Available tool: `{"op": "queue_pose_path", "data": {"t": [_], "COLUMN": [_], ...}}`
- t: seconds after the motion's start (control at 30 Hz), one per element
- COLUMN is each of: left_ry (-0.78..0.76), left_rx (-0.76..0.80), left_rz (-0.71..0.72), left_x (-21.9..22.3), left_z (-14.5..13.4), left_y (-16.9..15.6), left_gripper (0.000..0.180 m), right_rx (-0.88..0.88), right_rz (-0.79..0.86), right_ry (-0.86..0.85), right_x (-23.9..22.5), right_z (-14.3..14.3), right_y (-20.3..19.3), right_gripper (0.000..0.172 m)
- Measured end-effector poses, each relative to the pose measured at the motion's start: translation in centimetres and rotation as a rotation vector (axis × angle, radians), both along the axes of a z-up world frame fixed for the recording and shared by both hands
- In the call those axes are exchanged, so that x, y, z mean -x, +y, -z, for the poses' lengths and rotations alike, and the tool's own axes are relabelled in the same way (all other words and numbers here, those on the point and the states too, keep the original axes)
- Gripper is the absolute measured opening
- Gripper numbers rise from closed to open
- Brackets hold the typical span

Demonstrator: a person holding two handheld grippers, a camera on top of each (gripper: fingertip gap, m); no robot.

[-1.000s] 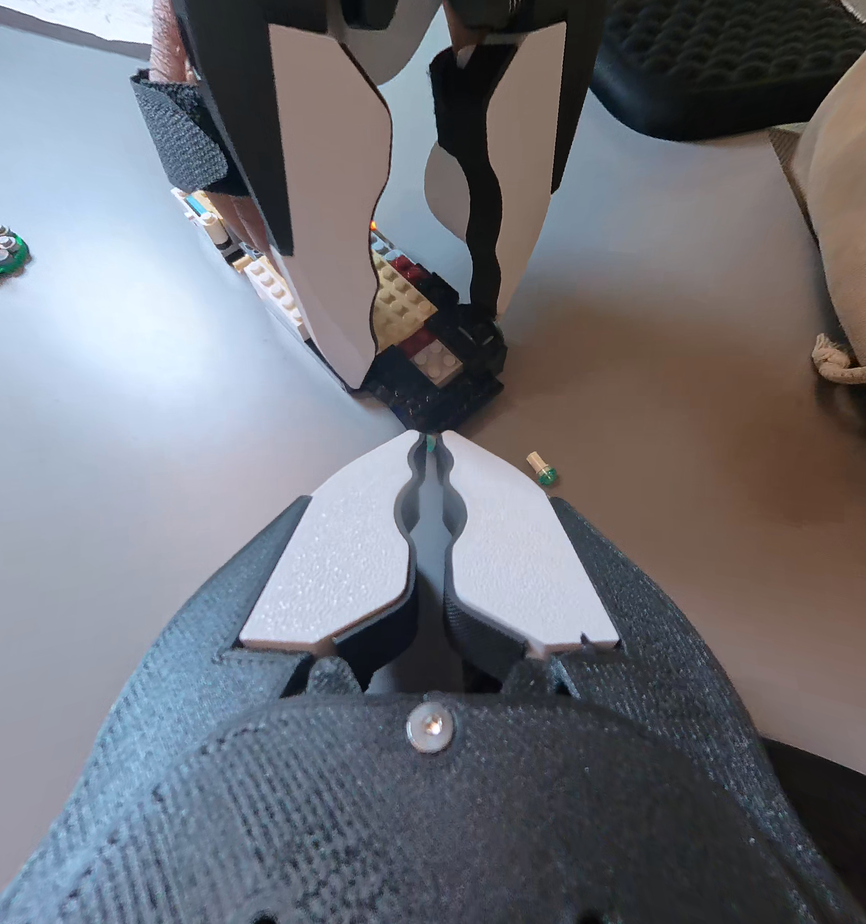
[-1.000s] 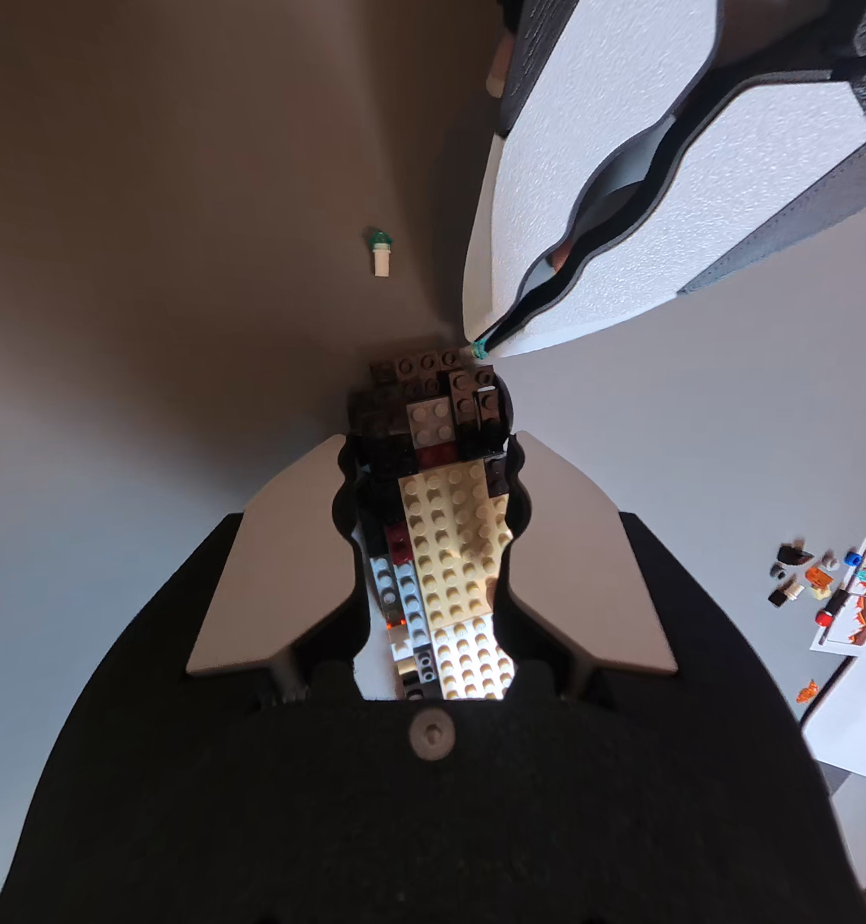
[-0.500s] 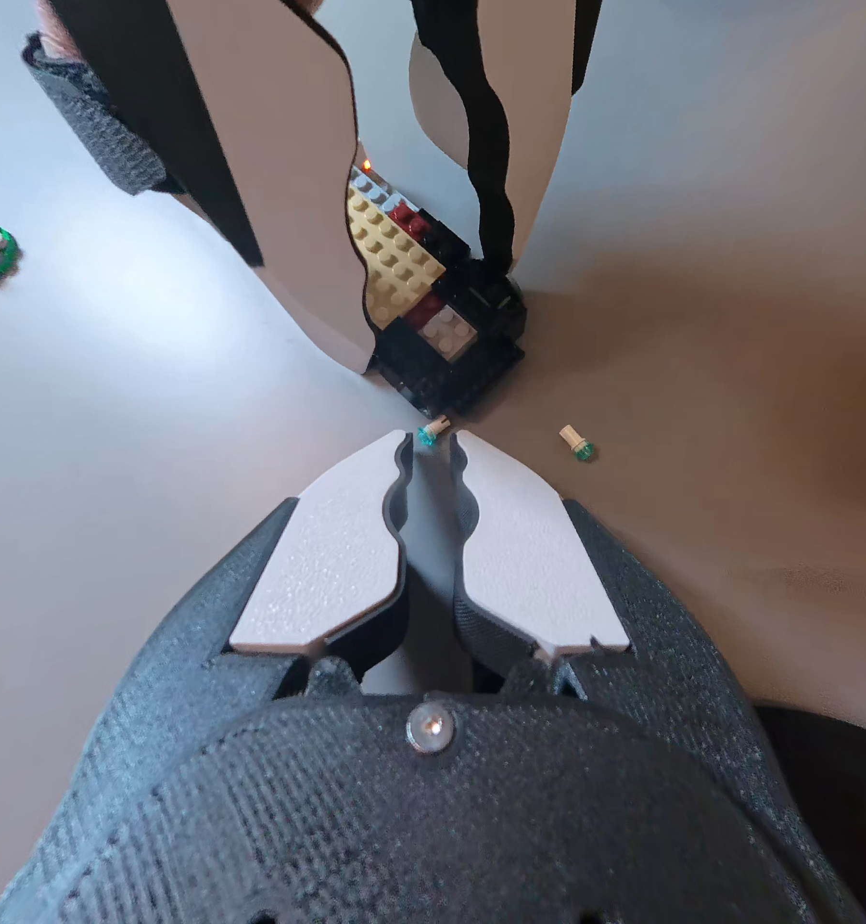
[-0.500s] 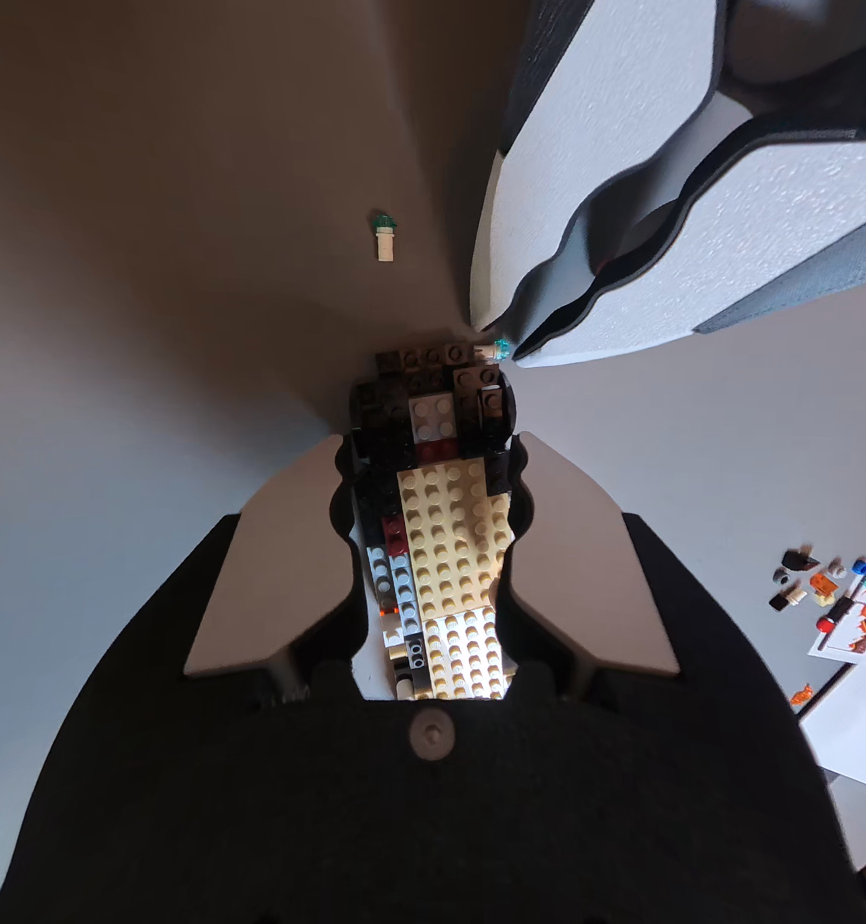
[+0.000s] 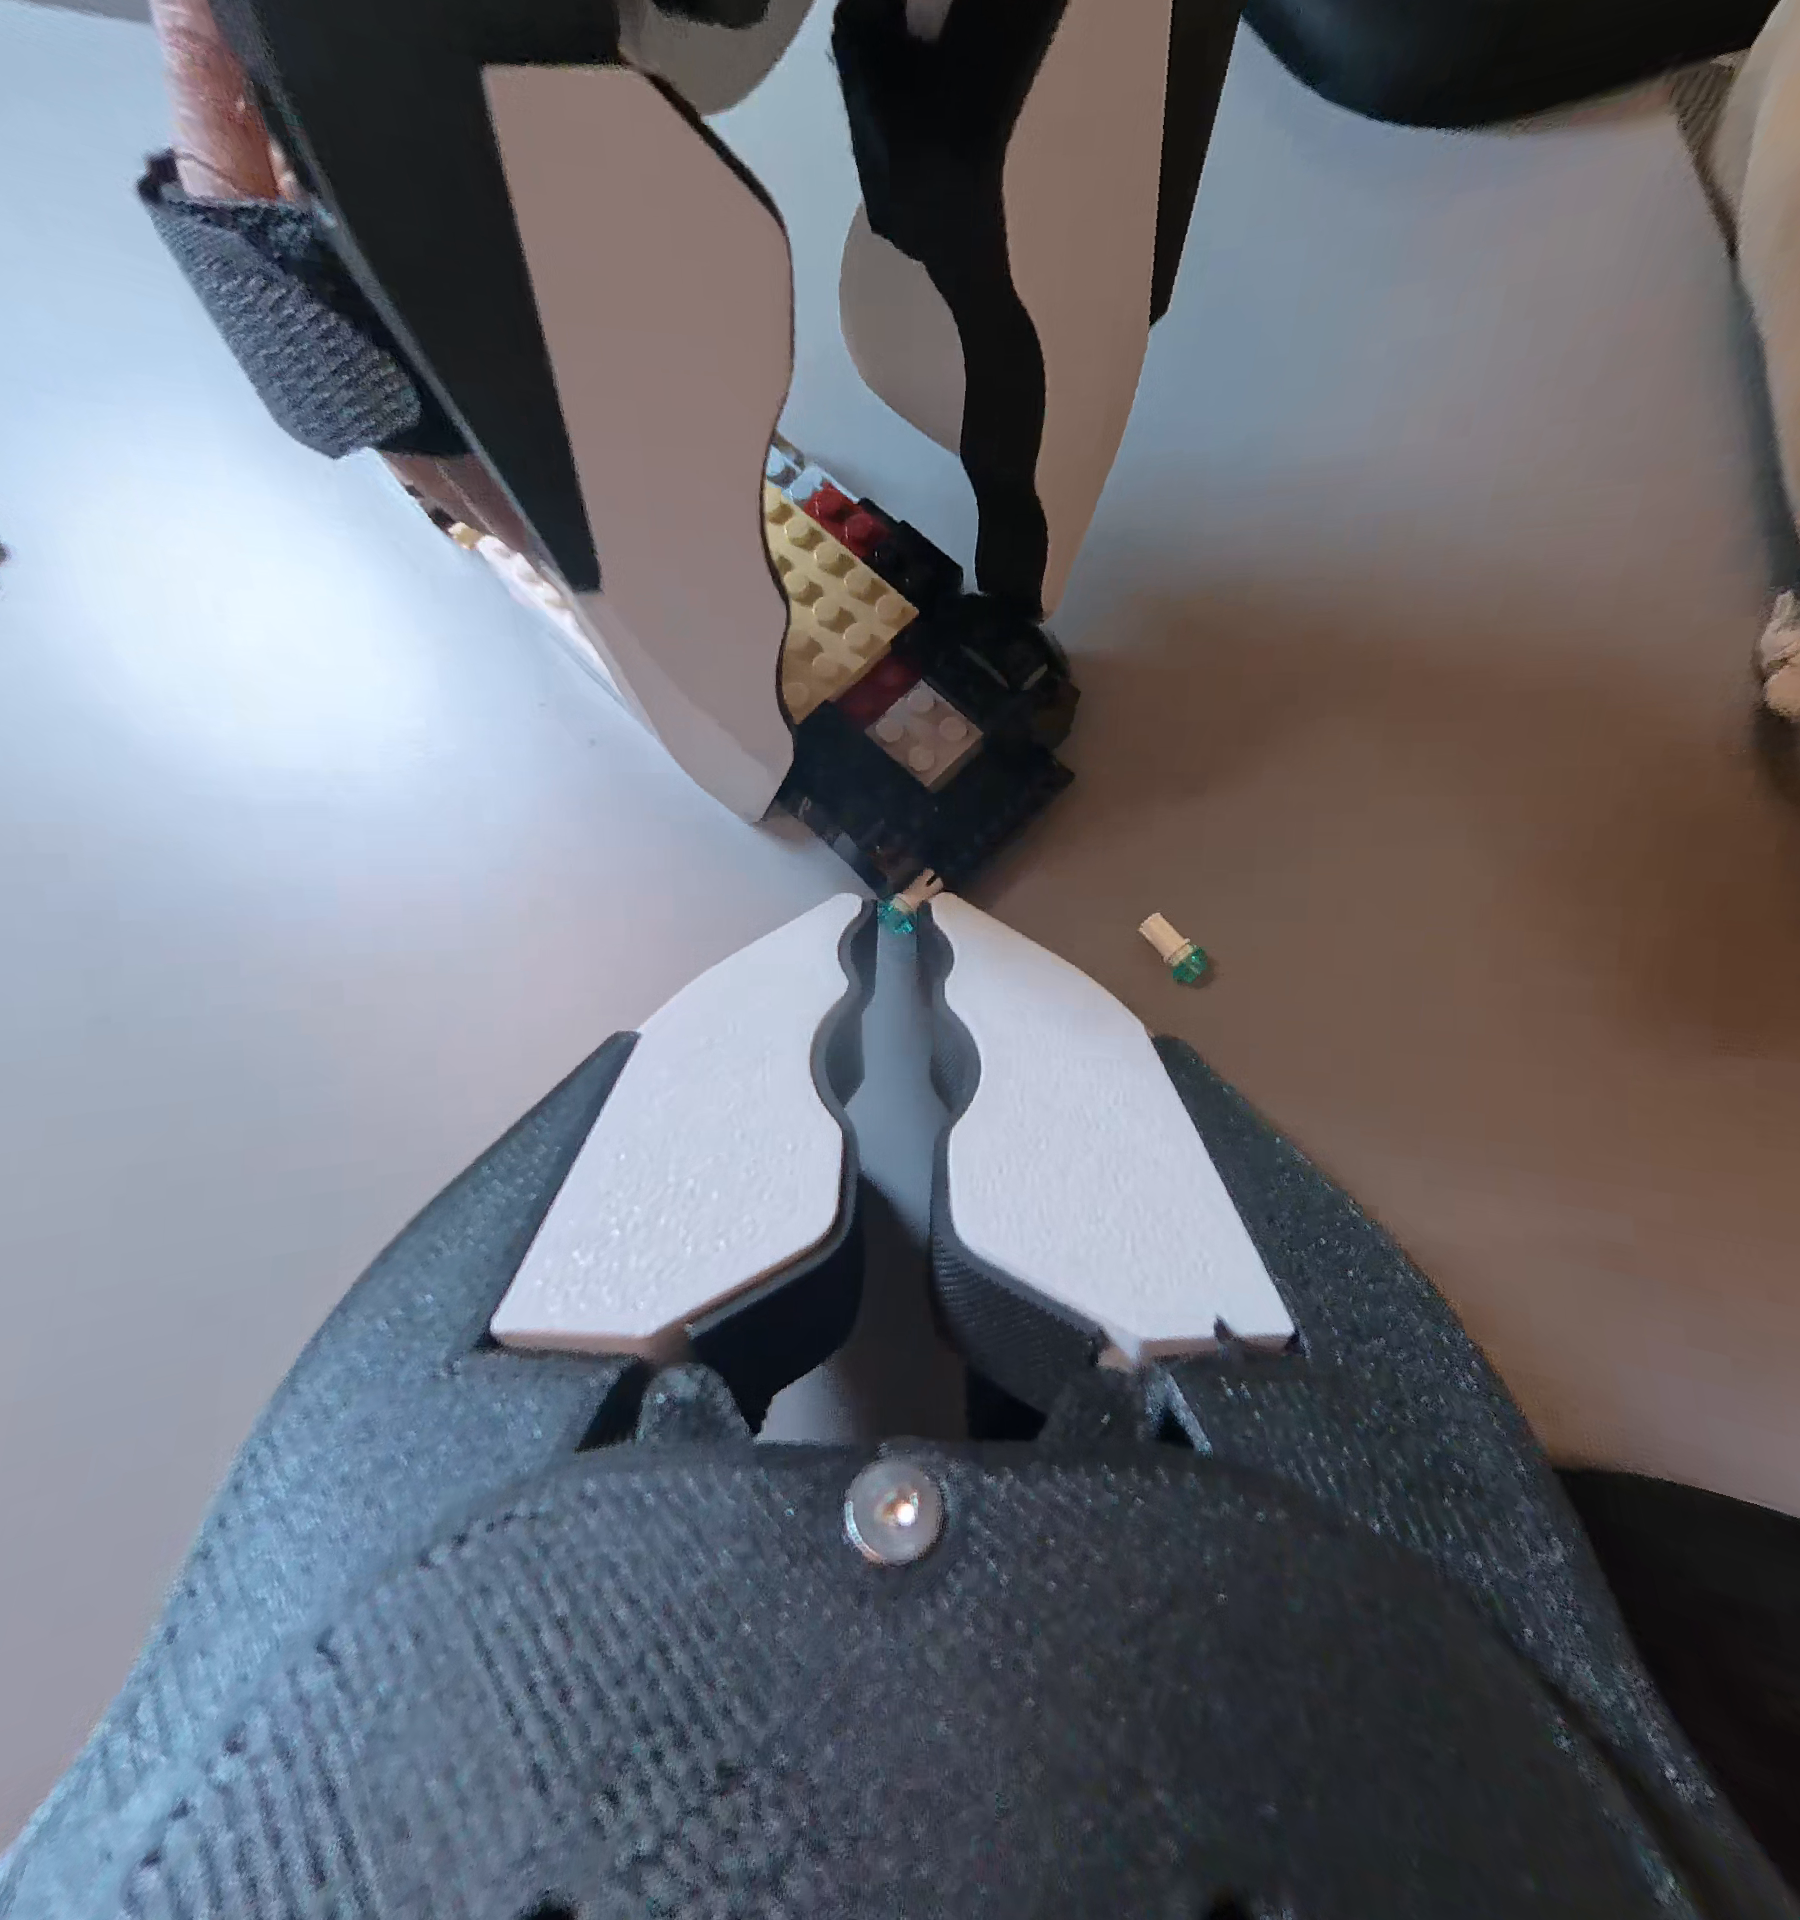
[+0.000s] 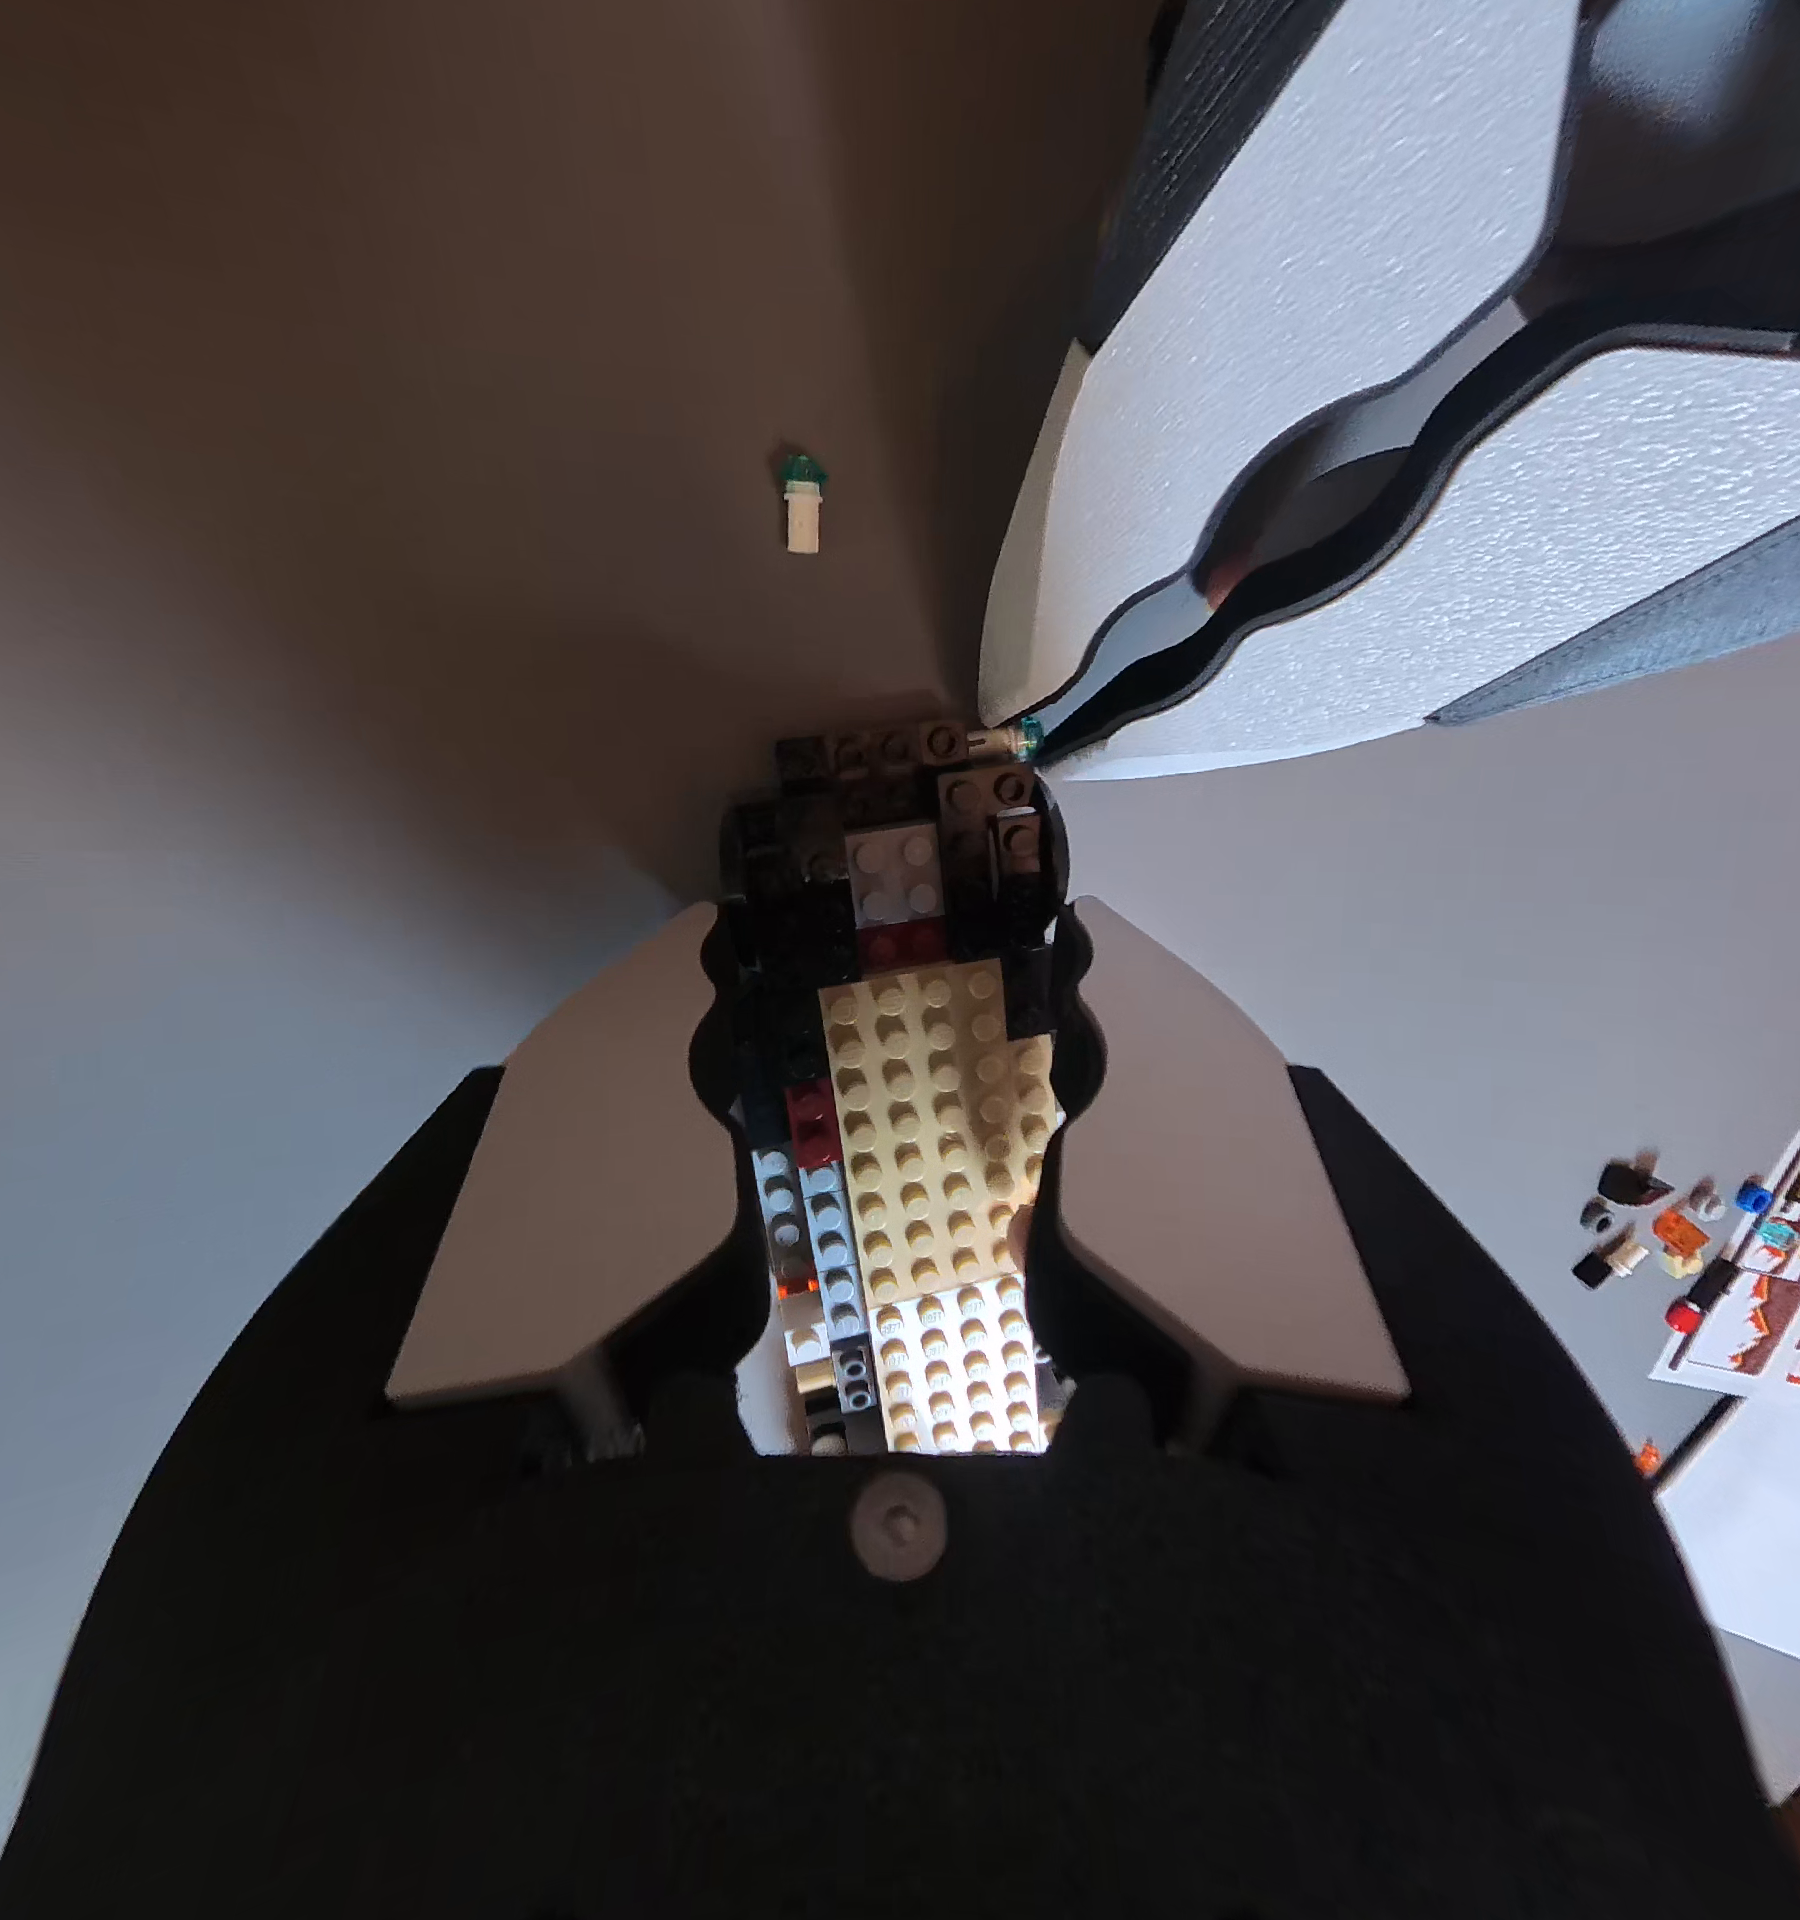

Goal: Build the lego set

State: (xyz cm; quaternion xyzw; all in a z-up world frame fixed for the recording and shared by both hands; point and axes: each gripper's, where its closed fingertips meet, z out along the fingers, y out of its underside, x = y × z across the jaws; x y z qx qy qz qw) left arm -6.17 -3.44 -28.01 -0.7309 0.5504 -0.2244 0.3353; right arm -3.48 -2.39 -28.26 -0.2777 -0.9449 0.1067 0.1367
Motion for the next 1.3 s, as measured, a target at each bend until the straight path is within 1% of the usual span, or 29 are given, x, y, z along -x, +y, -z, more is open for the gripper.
{"op": "queue_pose_path", "data": {"t": [0.17, 0.27, 0.43, 0.67, 0.73, 0.9, 1.13, 1.3], "left_ry": [-0.039, -0.035, -0.052, -0.026, 0.008, 0.149, 0.263, 0.334], "left_rx": [0.03, 0.024, 0.01, -0.061, -0.091, -0.174, -0.233, -0.249], "left_rz": [-0.003, 0.014, 0.028, 0.06, 0.076, 0.152, 0.208, 0.251], "left_x": [0.2, 0.3, 0.3, 0.6, 0.8, 0.7, 0.5, -0.1], "left_z": [-0.2, -0.3, -1.2, -3.0, -3.4, -4.3, -5.5, -6.1], "left_y": [0.0, -0.2, -0.3, -0.5, -0.7, -1.2, -1.0, -1.0], "left_gripper": [0.007, 0.007, 0.007, 0.007, 0.007, 0.007, 0.007, 0.007], "right_rx": [0.021, 0.046, 0.044, -0.033, -0.082, -0.181, -0.191, -0.192], "right_rz": [0.035, 0.053, 0.068, 0.092, 0.086, 0.074, 0.136, 0.163], "right_ry": [0.082, 0.124, 0.214, 0.377, 0.44, 0.573, 0.727, 0.784], "right_x": [0.3, 0.3, 0.5, 0.9, 1.1, 1.3, 0.9, 0.6], "right_z": [-0.1, -0.5, -1.3, -2.5, -2.8, -3.2, -4.5, -4.9], "right_y": [-0.2, -0.3, -0.5, -0.8, -0.9, -1.2, -1.1, -1.1], "right_gripper": [0.058, 0.057, 0.057, 0.057, 0.057, 0.057, 0.057, 0.057]}}
